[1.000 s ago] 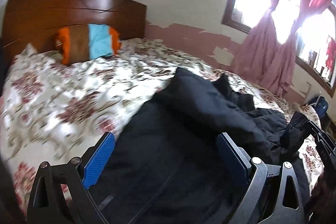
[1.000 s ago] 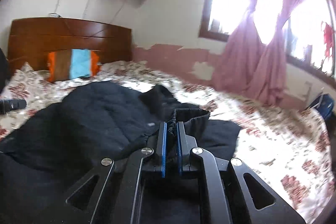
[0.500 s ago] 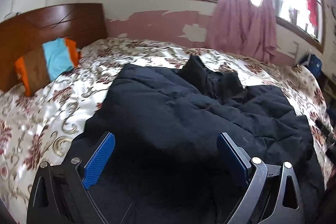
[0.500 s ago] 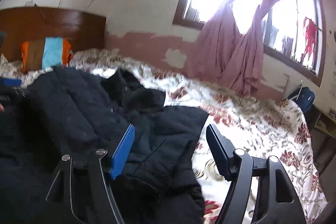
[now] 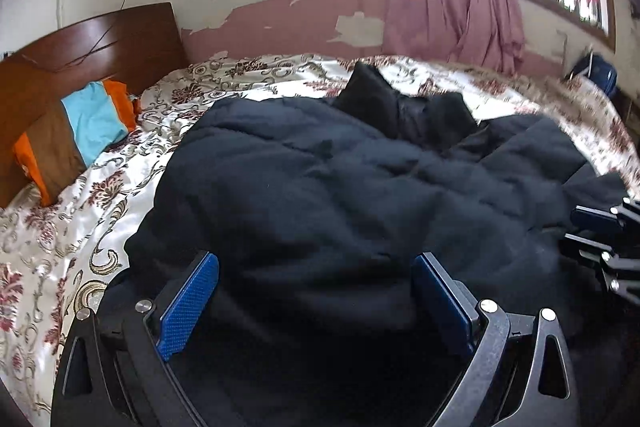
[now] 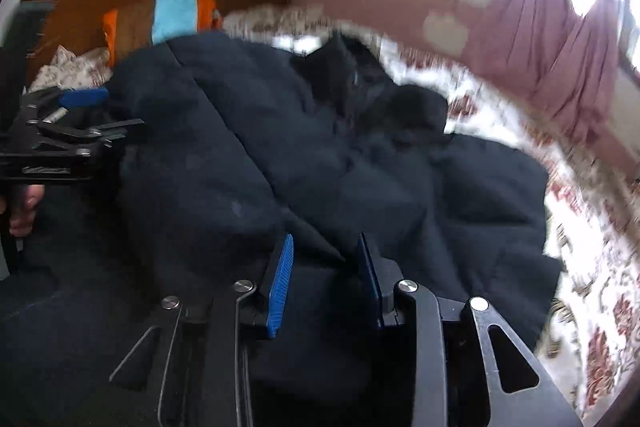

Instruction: Fold large clothes

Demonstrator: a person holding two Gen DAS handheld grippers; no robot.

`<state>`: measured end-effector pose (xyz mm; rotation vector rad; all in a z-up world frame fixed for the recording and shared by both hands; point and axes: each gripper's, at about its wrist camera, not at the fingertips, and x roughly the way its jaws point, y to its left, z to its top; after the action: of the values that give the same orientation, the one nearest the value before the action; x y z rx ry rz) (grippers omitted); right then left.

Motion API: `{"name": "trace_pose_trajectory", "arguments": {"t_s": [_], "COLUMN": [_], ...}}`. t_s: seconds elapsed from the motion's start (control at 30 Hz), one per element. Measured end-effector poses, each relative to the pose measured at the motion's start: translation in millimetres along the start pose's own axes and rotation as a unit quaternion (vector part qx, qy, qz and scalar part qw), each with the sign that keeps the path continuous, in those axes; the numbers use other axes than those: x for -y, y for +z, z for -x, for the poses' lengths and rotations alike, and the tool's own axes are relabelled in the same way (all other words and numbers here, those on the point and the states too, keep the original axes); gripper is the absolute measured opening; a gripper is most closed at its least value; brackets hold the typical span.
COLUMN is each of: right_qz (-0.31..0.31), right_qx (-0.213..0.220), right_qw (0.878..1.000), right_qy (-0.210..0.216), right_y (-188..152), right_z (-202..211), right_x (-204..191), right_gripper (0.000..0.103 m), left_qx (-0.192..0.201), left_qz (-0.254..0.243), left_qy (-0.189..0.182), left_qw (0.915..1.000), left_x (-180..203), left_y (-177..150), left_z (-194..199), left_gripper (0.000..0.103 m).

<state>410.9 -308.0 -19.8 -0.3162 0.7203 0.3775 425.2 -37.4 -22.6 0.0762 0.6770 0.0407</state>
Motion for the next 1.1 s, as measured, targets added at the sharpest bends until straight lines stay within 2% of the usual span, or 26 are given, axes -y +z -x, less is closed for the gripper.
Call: {"name": "trace_pose_trajectory", "arguments": {"t_s": [0.07,0.13,0.3,0.43,0.83,0.9,1.03,1.1], "right_qz": [-0.021,-0.032,-0.006,-0.001,0.005,0.007,-0.001,-0.010], "right_qx": [-0.030,-0.038,-0.043,-0.046,-0.046,-0.045,-0.030,-0.017], "right_qw": [0.999,0.998,0.999,0.999,0.999,0.999,1.000,1.000], "right_qy": [0.018,0.024,0.000,-0.003,-0.013,-0.016,-0.007,0.007], "right_y": [-5,-7,-12,-14,-13,-14,-17,-18], "right_z": [-19,-28,-43,-51,-44,-44,-35,-29], "right_x": [4,8,-5,-9,-12,-13,-12,-8], "right_gripper": [0.029,0.028,0.028,0.028,0.029,0.030,0.032,0.040], "left_qx": [-0.005,-0.016,-0.033,-0.037,-0.013,-0.006,0.011,0.024], "left_qz": [-0.015,-0.031,-0.072,-0.069,-0.070,-0.067,-0.038,-0.009], "left_qy": [0.016,0.040,0.076,0.074,0.077,0.071,0.033,0.017], "left_qw": [0.9998,0.9986,0.9940,0.9942,0.9945,0.9952,0.9987,0.9995], "left_x": [5,12,23,20,21,20,7,-4], "left_y": [-4,-6,-9,-11,-18,-18,-17,-18], "left_z": [-5,-12,-23,-28,-30,-28,-12,4], "left_gripper": [0.102,0.103,0.103,0.103,0.103,0.103,0.103,0.103]}}
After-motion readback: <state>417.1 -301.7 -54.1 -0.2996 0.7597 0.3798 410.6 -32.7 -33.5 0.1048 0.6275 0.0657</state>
